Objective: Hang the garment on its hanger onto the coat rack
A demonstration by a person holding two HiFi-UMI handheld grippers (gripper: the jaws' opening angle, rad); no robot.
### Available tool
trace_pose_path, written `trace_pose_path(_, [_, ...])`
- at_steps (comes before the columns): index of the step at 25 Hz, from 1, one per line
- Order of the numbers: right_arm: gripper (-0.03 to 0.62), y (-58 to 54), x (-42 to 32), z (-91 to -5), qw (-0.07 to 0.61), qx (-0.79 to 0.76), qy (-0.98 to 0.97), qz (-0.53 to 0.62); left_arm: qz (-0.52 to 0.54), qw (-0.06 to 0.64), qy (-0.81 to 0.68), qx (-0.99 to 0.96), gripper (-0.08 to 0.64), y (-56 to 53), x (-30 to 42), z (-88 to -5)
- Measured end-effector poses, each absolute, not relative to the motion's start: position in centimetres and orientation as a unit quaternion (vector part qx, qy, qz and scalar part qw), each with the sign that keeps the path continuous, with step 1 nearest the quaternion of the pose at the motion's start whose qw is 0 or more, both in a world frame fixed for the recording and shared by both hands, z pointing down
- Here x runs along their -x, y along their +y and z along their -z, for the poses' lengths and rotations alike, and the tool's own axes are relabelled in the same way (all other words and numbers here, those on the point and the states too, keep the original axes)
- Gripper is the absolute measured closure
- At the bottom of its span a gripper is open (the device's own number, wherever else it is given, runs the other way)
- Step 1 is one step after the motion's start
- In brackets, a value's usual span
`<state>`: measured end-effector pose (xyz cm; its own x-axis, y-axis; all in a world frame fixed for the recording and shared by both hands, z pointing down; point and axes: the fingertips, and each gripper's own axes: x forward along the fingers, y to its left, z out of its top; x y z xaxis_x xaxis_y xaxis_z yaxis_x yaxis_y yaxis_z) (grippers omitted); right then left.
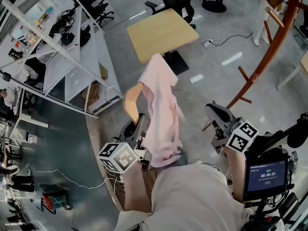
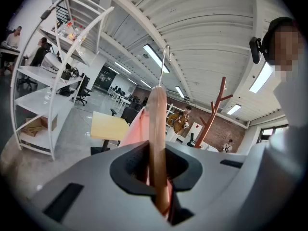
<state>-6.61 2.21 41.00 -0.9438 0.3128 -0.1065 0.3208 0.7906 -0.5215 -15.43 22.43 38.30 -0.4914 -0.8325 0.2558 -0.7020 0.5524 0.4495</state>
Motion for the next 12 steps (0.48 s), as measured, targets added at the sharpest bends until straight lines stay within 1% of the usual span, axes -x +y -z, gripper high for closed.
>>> trace_pose_path(6, [0.58, 0.8, 12.3, -40.9, 0.016, -0.132, 0.953, 0.272, 0.123, 0.232, -0.828, -0.496, 0.522, 19.8, 21.6, -38.7])
trace_pose_path(12, [0.58, -1.5, 15.7, -39.8, 0.031, -0.085, 0.961, 0.263, 0.108, 0.238, -0.792, -0.551, 0.522, 14.8, 26.6, -38.0])
